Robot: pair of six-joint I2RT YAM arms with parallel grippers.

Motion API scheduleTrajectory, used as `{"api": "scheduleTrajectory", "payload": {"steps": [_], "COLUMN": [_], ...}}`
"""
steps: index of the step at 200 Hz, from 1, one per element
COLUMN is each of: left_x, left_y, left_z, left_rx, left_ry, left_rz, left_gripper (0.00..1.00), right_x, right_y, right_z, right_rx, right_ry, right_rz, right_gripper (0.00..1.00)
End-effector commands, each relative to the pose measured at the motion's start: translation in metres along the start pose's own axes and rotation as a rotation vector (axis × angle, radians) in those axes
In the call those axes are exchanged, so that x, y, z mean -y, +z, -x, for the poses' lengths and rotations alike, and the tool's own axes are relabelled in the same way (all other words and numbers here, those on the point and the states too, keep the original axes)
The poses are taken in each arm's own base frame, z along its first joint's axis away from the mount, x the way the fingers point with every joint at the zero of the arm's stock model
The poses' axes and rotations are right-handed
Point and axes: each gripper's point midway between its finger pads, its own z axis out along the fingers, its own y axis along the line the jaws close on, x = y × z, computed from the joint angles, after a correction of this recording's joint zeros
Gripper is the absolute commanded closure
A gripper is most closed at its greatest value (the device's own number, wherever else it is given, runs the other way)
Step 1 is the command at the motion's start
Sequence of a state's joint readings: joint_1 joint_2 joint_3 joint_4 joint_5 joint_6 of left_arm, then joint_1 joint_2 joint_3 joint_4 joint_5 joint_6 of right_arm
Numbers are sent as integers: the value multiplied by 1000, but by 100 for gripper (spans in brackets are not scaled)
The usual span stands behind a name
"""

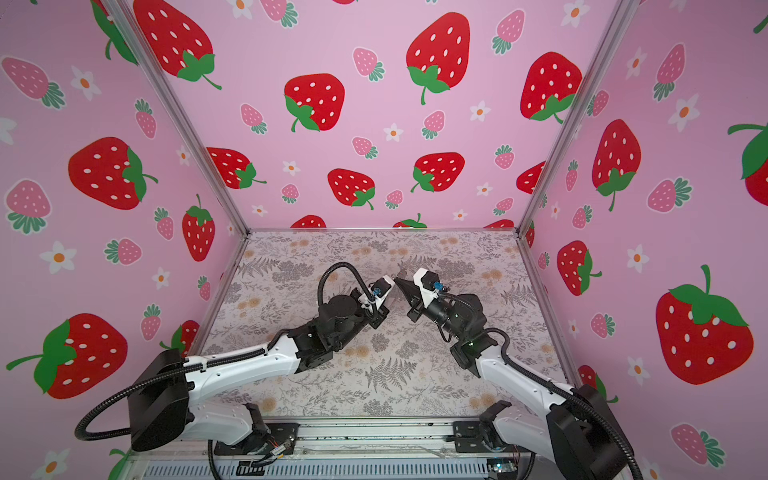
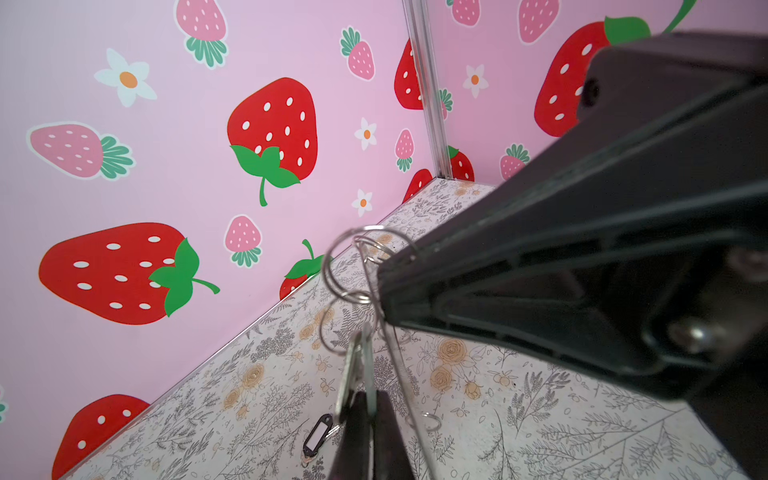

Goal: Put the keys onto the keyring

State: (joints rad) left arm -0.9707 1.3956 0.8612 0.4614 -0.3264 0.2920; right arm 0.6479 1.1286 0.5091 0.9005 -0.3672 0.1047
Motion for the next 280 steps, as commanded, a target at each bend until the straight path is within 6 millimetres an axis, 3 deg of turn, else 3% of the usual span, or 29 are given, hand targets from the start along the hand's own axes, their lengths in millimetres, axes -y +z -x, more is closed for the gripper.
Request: {"api": "scheduleTrajectory", "payload": {"steps": [1,10,16,41,58,93,118,145,187,280], "left_x": [25,24,23,10,1,-19,-26,-20,-6,-3], "left_y": [1,-1,-4,-22,-38,-72,-83,-84,-86,-81], "left_z": [-2,-2,0,3,4,25,41,54,65,58], "left_rx": [-18,-21,-18,-7,-16,56,99,122,147,115], "left_ry": [37,38,41,86,105,55,-1,8,17,17], "left_rz": [-124,-125,-122,-111,-147,-267,-399,-516,-663,-717], "left_gripper": [98,78,70,63,63,67,67,69,74,83], "right_x": [-2,-7,-10,-16,-22,-35,-50,-64,-68,-77], "right_y": [-2,-2,-3,-4,-5,-6,-8,-11,-14,-20], "right_z": [37,35,33,23,20,14,15,15,17,20], "right_rx": [137,133,128,96,92,95,116,129,134,144], "right_ry": [-50,-71,-87,-137,-165,-187,-192,-200,-214,-258], "right_rz": [2,29,42,77,111,196,292,379,406,452], "right_gripper": [100,100,100,100,100,100,100,100,100,100]}}
